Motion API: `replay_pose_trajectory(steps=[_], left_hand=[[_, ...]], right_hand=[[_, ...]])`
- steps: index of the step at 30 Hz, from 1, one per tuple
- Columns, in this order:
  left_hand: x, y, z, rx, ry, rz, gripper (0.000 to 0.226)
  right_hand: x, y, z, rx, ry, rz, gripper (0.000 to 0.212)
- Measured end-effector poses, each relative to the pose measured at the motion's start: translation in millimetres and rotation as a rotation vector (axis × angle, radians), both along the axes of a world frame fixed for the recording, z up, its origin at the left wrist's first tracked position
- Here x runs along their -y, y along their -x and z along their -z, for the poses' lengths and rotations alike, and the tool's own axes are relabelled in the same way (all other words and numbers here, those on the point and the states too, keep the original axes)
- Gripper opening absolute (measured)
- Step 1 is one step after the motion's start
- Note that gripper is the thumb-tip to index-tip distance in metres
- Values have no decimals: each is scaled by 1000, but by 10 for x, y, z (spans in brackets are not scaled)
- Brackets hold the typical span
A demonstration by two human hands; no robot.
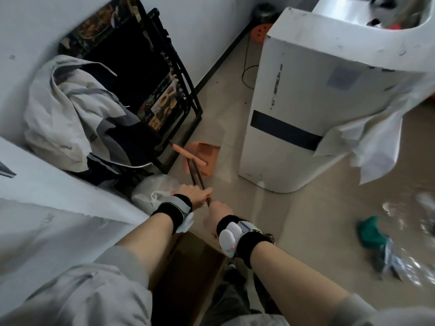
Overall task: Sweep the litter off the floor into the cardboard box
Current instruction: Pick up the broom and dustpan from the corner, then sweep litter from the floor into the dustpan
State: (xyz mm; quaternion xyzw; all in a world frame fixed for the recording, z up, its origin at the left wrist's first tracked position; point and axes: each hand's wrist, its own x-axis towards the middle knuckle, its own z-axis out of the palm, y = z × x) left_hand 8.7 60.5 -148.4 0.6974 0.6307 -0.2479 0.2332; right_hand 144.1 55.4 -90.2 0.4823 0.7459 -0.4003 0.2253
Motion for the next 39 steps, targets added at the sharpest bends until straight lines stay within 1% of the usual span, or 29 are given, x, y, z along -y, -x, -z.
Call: replay_pose_trajectory(steps=[2, 4, 6, 8, 10, 13, 14, 16, 18, 21, 26, 29, 31, 33, 36, 39], left_hand=[[33, 3, 84, -20, -8, 84, 16], [69, 5, 181, -69, -43, 187, 30], [55, -89, 254, -82, -36, 253, 45], [35, -176, 335, -78, -4, 257, 50], [40, -177, 294, -82, 14, 218, 54], [78, -109, 186, -174, -64, 176, 56], [89, -163, 122, -165, -80, 162, 54], [95, -368, 50, -108, -28, 86, 51], [94, -628, 57, -92, -22, 12, 48], [179, -905, 20, -108, -84, 14, 45], [257, -1445, -283, -150, -75, 150, 44], [173, -1788, -469, -138, -66, 202, 41], [45, -2122, -571, -116, -70, 271, 44], [-54, -2457, -633, -97, -60, 345, 47], [-178, -2926, -611, -75, -75, 448, 44], [-268, -3468, -590, -53, -123, 582, 41]], right_hand=[[-5, -58, 55, 17, -10, -15, 31], [-36, -145, 89, 28, -9, -55, 41], [-85, -300, 122, 26, -38, -123, 52], [-128, -538, 153, 36, -84, -189, 61], [-154, -897, 191, 82, -115, -245, 70], [-173, -1421, 282, 157, -133, -292, 76], [-169, -1521, 306, 171, -122, -294, 76], [-148, -1591, 354, 172, -82, -269, 74], [-134, -1683, 346, 165, -66, -241, 68], [-177, -1896, 289, 150, -80, -217, 57], [-306, -2354, 186, 139, -86, -137, 39], [-332, -2694, 167, 131, -30, -67, 36], [-309, -3067, 172, 129, -16, 2, 32], [-242, -3410, 180, 131, -4, 71, 32], [-89, -3867, 236, 148, 32, 163, 38], [106, -4392, 352, 153, 55, 314, 38]])
